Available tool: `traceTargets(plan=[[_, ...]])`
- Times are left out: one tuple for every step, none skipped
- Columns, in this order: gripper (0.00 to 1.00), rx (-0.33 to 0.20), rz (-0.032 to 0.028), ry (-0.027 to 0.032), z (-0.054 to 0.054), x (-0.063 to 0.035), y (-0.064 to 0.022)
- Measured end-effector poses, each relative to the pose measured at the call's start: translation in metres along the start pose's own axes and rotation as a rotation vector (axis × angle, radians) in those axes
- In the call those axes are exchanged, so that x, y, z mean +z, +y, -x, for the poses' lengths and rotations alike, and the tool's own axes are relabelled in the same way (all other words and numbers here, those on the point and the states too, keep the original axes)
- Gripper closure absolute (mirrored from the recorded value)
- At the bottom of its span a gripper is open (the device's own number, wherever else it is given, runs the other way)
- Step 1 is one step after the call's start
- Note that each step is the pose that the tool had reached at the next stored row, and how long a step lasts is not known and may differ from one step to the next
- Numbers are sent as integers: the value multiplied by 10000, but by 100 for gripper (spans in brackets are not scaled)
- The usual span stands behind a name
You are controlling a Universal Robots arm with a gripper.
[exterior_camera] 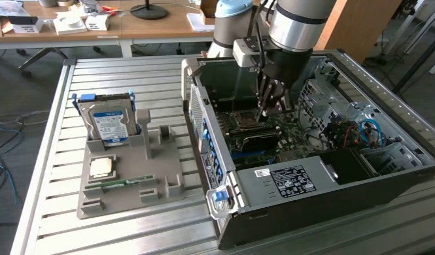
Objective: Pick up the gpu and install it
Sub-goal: 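Press down on the gpu until it lock into place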
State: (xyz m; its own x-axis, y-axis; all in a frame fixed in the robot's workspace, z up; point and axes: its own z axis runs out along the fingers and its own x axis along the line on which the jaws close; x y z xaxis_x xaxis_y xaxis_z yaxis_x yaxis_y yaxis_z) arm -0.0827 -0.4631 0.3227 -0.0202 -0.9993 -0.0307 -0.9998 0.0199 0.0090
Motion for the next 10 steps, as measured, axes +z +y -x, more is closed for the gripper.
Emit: traceTargets(plan=[[89, 0, 0, -1, -1, 18, 0], [89, 0, 1, -1, -1, 36, 0], [89, -1, 1, 0, -2, 53, -1], [89, -1, 1, 0, -3, 71, -1], [89, -1, 1, 1, -3, 89, -1], [89, -1, 1, -2, -3, 108, -1], [89, -1, 1, -2, -4, 126, -2], [89, -1, 1, -1, -5, 145, -2], [89, -1, 1, -1, -5, 163, -2], [89, -1, 0, -2, -6, 181, -2]])
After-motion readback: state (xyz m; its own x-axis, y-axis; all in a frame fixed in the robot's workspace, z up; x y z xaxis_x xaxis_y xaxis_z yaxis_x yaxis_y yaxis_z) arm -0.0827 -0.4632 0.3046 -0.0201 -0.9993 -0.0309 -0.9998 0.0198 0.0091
